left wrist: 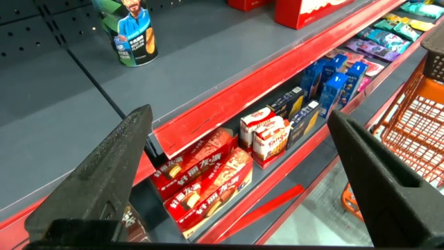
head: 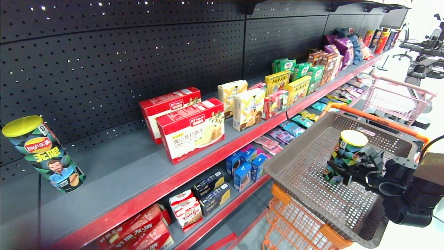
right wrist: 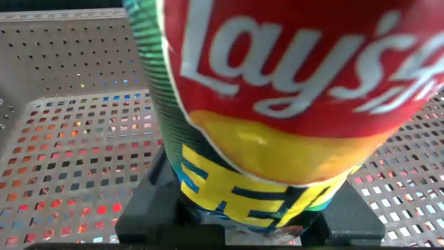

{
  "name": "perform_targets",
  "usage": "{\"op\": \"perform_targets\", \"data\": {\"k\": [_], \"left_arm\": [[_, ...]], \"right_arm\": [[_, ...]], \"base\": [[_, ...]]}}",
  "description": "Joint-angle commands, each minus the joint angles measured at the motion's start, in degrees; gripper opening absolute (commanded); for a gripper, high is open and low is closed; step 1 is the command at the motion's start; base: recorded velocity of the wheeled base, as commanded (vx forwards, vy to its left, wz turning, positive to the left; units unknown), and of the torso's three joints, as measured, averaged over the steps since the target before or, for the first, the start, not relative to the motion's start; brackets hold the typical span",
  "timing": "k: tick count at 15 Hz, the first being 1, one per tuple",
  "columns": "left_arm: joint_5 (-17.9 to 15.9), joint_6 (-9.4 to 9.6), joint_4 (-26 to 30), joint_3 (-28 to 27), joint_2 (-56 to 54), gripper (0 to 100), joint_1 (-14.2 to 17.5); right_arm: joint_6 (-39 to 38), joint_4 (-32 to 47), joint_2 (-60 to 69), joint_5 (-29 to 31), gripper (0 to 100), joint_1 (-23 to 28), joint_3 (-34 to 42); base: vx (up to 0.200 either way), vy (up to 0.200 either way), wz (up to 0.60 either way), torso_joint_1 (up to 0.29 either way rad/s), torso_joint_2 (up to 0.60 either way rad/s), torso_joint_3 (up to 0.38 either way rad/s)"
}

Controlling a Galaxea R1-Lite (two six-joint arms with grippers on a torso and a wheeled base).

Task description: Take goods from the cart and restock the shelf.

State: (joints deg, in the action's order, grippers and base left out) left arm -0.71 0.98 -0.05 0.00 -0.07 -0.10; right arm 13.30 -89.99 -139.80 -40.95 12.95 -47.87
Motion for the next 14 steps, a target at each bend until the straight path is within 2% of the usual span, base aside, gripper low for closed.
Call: {"op": "perform_targets", "data": {"k": [1, 3, 5, 8, 12, 14], "left_arm": [[0.00, -0.01, -0.04, 0.00, 0.07, 100, 0.01], [0.00, -0.01, 0.05, 0.00, 0.07, 100, 0.01], [0.00, -0.01, -0.04, 0.00, 0.07, 100, 0.01], [0.00, -0.01, -0.04, 0.00, 0.07, 100, 0.01], [0.00, -0.10, 0.05, 0.00, 0.07, 100, 0.01], [0.00, -0.01, -0.04, 0.00, 0.07, 100, 0.01]], "right_arm": [[0.06, -0.01, 0.93, 0.08, 0, -0.03, 0.68], [0.06, -0.01, 2.96, 0.08, 0, 0.24, 2.43], [-0.12, -0.01, 10.08, 0.96, 0, 0.41, 10.43], [-0.56, -0.01, 22.29, 7.55, 0, -1.34, 22.21], [-0.56, -0.01, 37.23, 14.84, 0, -3.72, 30.47], [0.15, -0.01, 41.72, 21.17, 0, -4.77, 34.16]], "base": [[0.000, 0.000, 0.00, 0.000, 0.00, 0.000], [0.000, 0.000, 0.00, 0.000, 0.00, 0.000], [0.000, 0.000, 0.00, 0.000, 0.00, 0.000], [0.000, 0.000, 0.00, 0.000, 0.00, 0.000], [0.000, 0.000, 0.00, 0.000, 0.00, 0.000], [0.000, 0.000, 0.00, 0.000, 0.00, 0.000]]}}
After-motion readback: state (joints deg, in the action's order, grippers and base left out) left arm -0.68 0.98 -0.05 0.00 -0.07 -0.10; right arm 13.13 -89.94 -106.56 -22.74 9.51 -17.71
